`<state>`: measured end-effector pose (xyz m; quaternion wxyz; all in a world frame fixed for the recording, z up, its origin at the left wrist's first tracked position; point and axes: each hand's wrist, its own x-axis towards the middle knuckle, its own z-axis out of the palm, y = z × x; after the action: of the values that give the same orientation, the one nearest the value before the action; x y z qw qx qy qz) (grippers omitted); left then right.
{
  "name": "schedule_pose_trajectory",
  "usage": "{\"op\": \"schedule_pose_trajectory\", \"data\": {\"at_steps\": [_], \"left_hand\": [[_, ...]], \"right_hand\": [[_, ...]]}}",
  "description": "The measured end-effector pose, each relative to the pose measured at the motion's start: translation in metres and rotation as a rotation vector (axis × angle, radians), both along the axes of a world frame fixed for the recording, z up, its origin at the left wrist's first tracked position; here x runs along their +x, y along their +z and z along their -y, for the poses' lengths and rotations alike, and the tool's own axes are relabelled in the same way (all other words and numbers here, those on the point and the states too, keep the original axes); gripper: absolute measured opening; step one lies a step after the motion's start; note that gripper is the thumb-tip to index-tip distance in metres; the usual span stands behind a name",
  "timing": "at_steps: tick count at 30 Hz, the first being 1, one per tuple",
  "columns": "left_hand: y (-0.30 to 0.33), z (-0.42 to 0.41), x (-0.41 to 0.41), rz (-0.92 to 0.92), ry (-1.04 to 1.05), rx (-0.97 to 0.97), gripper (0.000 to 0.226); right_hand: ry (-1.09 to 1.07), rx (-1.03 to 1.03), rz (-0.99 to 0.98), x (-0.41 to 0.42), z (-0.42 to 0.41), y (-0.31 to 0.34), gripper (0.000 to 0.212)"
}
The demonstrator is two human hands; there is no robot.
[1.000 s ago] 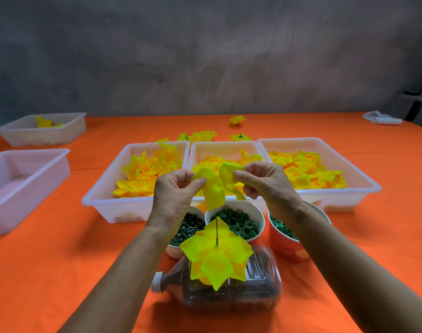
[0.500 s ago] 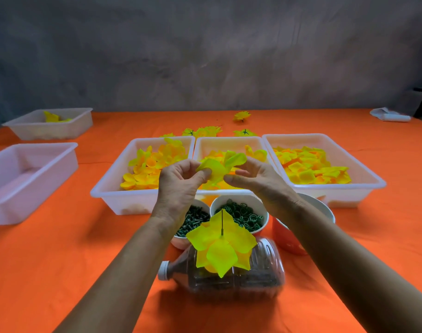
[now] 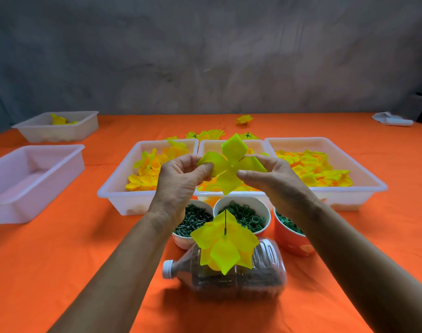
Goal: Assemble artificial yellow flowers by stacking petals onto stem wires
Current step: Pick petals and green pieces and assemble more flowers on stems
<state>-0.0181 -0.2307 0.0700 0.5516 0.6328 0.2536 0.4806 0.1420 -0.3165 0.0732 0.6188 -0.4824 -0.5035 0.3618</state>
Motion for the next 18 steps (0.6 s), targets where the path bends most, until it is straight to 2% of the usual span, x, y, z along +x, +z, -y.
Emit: {"op": "schedule_pose_trajectory", "data": {"at_steps": [4, 9, 14, 16, 18], "left_hand": [[0.003, 0.005, 0.000, 0.002, -0.025, -0.012, 0.009], [0.006, 0.008, -0.003, 0.030, -0.058, -0.079, 0.012], [0.006, 0.009, -0.005, 0.020, -0.053, -0.052, 0.016], [0.005, 0.009, -0.006, -0.005, -0.027, -0.004, 0.020], [0.003, 0.009, -0.008, -0.052, 0.000, 0.078, 0.025]], "right_hand": [[0.013, -0.017, -0.046, -0.004, 0.001, -0.001, 0.019], [-0.024, -0.069, -0.115, -0.009, 0.002, 0.003, 0.021], [0.000, -0.085, -0.131, -0.013, 0.006, 0.003, 0.022], [-0.015, -0.007, -0.124, -0.015, 0.005, 0.002, 0.011], [-0.110, 0.137, -0.041, -0.017, 0.005, -0.001, 0.014]]}}
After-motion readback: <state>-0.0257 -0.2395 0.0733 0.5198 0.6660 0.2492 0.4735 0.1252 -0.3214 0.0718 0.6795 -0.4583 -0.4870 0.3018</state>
